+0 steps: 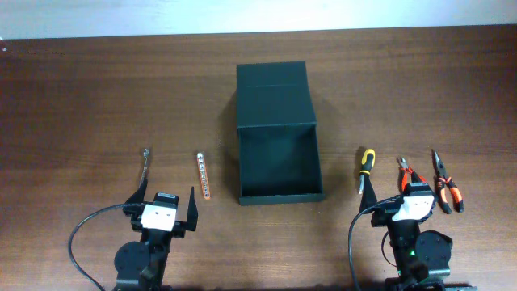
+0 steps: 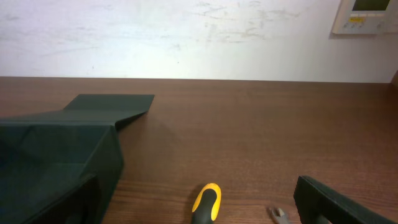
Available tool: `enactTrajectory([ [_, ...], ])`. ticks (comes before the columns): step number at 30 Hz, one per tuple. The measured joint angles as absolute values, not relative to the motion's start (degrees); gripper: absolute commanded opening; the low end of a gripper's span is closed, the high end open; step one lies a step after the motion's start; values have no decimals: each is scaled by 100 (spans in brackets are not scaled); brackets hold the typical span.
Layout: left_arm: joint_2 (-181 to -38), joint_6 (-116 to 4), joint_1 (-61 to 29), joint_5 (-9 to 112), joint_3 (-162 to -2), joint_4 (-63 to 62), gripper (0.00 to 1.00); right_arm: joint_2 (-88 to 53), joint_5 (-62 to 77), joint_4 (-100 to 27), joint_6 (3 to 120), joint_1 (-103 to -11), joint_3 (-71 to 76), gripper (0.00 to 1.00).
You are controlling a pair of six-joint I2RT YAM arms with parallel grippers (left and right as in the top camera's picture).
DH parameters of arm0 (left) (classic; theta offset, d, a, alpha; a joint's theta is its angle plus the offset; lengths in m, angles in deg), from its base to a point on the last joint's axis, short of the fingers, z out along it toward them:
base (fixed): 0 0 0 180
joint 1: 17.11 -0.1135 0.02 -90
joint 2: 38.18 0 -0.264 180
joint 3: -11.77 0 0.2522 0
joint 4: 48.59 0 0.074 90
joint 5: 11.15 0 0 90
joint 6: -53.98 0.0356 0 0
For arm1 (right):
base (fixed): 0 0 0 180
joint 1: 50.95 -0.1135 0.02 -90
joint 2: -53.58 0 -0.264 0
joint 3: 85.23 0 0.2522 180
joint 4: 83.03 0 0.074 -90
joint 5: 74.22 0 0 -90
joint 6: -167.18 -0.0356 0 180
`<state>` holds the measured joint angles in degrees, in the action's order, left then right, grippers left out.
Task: Pack container
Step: 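Raise both arms from rest toward the tools beside the box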
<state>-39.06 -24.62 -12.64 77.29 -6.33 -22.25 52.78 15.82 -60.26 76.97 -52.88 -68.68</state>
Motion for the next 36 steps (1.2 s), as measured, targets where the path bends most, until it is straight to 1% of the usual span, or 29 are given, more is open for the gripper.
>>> enactTrajectory([
  [32, -3906, -2462, -1264, 7729, -633, -2227, 99, 5278, 1582, -6026, 7699, -5288, -6868, 99],
  [36, -3906, -2515, -1264, 7727, -633, -2231, 99, 5278, 1579, -6026, 7542, -5288, -6868, 99],
])
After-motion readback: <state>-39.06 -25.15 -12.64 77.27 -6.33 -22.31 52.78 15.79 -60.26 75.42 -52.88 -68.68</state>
